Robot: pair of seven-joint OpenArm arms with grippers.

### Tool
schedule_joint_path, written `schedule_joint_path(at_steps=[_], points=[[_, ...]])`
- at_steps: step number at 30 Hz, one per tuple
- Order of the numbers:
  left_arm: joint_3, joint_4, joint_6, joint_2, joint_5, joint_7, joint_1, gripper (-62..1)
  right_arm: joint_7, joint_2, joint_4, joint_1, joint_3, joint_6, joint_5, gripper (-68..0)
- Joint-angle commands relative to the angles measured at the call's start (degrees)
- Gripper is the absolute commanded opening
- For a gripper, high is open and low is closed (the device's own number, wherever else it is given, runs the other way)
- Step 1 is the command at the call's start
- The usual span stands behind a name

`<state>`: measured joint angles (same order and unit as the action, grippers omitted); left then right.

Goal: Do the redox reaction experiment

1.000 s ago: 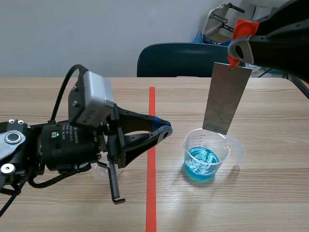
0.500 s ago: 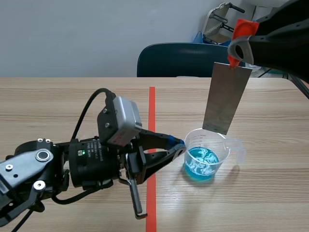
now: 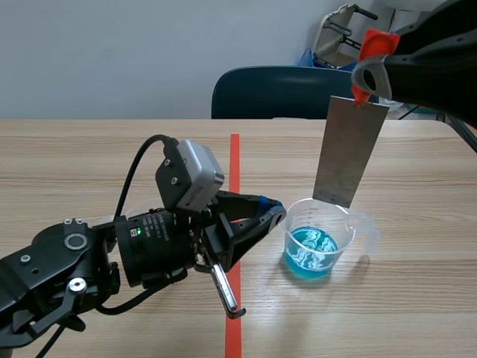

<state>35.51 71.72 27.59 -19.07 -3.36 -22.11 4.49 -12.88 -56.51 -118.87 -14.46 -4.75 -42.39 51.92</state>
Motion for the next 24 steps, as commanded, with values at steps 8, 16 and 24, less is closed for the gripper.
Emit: schedule_joint_path(at_steps=[8, 16, 24], points=[[0.0, 1.2, 0.2, 0.5, -3.1, -0.7, 0.3, -59.2, 0.8, 0.0, -0.4, 0.9, 0.3, -0.2, 0.7, -66.5], [0.0, 1.2, 0.2, 0.5, -3.1, -0.5, 0.3, -59.2, 0.8, 0.0, -0.4, 0.9, 0.3, -0.2, 0.7, -66.5], [0.0, 1.2, 0.2, 0.5, -3.1, -0.5, 0.3, -59.2, 0.8, 0.0, -0.4, 0.9, 0.3, -0.2, 0.7, -66.5]])
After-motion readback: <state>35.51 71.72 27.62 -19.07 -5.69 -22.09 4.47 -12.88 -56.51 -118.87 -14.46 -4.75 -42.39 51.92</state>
